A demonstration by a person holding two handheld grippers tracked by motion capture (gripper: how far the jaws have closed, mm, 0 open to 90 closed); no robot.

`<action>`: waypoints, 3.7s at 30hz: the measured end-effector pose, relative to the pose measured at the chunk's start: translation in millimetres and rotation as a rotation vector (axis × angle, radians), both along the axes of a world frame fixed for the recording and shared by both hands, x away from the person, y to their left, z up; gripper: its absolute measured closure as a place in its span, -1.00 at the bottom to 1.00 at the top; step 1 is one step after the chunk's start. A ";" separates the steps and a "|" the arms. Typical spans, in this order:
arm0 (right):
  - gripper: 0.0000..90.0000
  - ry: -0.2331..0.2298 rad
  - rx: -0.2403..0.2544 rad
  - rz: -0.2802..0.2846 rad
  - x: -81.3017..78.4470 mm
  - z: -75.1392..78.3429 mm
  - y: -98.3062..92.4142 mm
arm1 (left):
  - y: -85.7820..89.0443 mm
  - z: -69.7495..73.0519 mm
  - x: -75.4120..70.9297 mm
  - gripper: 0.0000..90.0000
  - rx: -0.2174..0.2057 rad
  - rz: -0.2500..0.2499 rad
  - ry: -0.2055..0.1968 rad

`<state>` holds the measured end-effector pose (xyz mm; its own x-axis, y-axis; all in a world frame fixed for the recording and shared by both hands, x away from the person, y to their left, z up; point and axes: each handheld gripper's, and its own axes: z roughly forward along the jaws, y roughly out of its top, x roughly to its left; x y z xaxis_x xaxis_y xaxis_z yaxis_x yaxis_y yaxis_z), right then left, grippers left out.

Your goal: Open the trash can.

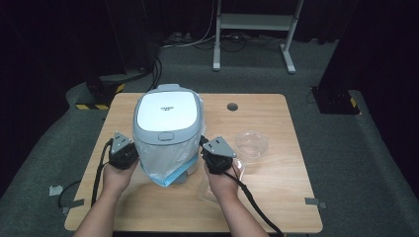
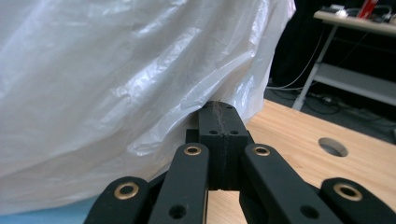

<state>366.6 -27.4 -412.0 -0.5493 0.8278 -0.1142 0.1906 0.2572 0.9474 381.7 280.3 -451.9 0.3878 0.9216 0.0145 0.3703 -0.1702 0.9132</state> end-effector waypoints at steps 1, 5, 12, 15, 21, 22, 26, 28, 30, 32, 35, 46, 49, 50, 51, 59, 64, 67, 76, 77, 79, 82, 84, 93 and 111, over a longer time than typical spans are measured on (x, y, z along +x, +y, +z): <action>1.00 -0.003 0.000 0.003 -1.4 0.0 -0.3 | 0.2 -0.4 0.4 0.99 -0.011 -0.003 0.002; 0.91 -0.008 -0.006 0.008 -3.7 -0.8 -3.5 | 1.2 -1.1 1.1 0.98 -0.013 -0.004 0.003; 0.80 -0.014 0.020 -0.019 -6.6 8.1 -25.3 | 10.6 -2.2 -10.8 0.55 -0.023 0.050 0.008; 0.75 -0.014 0.017 -0.032 -9.4 8.3 -34.2 | 13.3 -3.4 -19.2 0.39 -0.016 0.065 -0.001; 0.64 0.004 -0.005 -0.075 -20.3 -4.3 -65.4 | 22.5 -18.8 -47.4 0.25 0.017 0.104 0.000; 0.63 0.012 -0.007 -0.085 -21.9 -7.9 -71.1 | 23.8 -22.4 -51.7 0.25 0.011 0.108 0.007; 0.60 0.042 -0.016 -0.124 -28.6 -23.4 -94.4 | 29.0 -36.4 -66.3 0.16 0.003 0.123 0.042; 0.55 0.065 -0.021 -0.150 -33.5 -34.6 -109.4 | 31.6 -46.5 -73.2 0.11 -0.007 0.128 0.070; 0.53 0.071 -0.033 -0.170 -37.2 -41.5 -117.5 | 33.0 -50.0 -76.8 0.08 -0.012 0.124 0.081; 0.52 0.078 -0.036 -0.181 -39.4 -44.7 -121.4 | 32.4 -51.0 -78.8 0.07 -0.012 0.122 0.081; 0.43 0.087 -0.038 -0.224 -44.8 -54.4 -138.0 | 28.5 -51.3 -86.2 -0.01 0.001 0.102 0.072; 0.32 0.200 -0.039 -0.307 -34.3 -89.6 -166.7 | 22.6 -15.4 -107.5 -0.15 -0.127 0.039 -0.138; 0.31 0.217 -0.051 -0.310 -31.5 -93.6 -169.6 | 22.1 -10.8 -109.9 -0.16 -0.141 0.035 -0.159; 0.26 0.249 -0.055 -0.319 -28.1 -97.9 -171.0 | 22.1 -7.7 -111.3 -0.18 -0.147 0.034 -0.173; 0.26 0.249 -0.055 -0.319 -28.1 -97.9 -171.0 | 22.1 -7.7 -111.3 -0.20 -0.147 0.034 -0.173; 0.14 0.333 -0.085 -0.332 -20.5 -108.2 -170.9 | 15.4 12.8 -123.5 -0.19 -0.159 0.014 -0.273; 0.08 0.350 -0.098 -0.332 -18.7 -109.4 -169.2 | 11.5 30.3 -125.1 -0.20 -0.150 0.007 -0.316; 0.06 0.363 -0.097 -0.331 -17.1 -109.7 -169.5 | 10.7 39.8 -123.4 -0.23 -0.168 0.007 -0.333; -0.15 0.419 -0.129 -0.324 -12.3 -111.5 -165.0 | -1.8 67.1 -114.1 -0.27 -0.192 -0.013 -0.342; -0.15 0.419 -0.129 -0.324 -12.2 -111.5 -164.7 | -1.8 67.1 -114.1 -0.28 -0.192 -0.013 -0.342; -0.16 0.421 -0.127 -0.325 -12.0 -111.5 -164.7 | -5.2 71.6 -112.2 -0.28 -0.191 -0.011 -0.344; -0.18 0.430 -0.117 -0.325 -10.9 -111.6 -166.1 | -9.7 77.9 -109.9 -0.31 -0.189 -0.007 -0.344; -0.19 0.434 -0.112 -0.326 -10.7 -111.6 -166.3 | -14.6 84.0 -107.1 -0.32 -0.174 -0.009 -0.345; -0.19 0.433 -0.117 -0.314 -10.6 -111.6 -165.7 | -30.1 100.0 -97.6 -0.39 -0.130 -0.022 -0.359; -0.19 0.435 -0.114 -0.310 -10.4 -111.7 -165.3 | -57.9 112.1 -74.5 -0.62 -0.091 -0.019 -0.338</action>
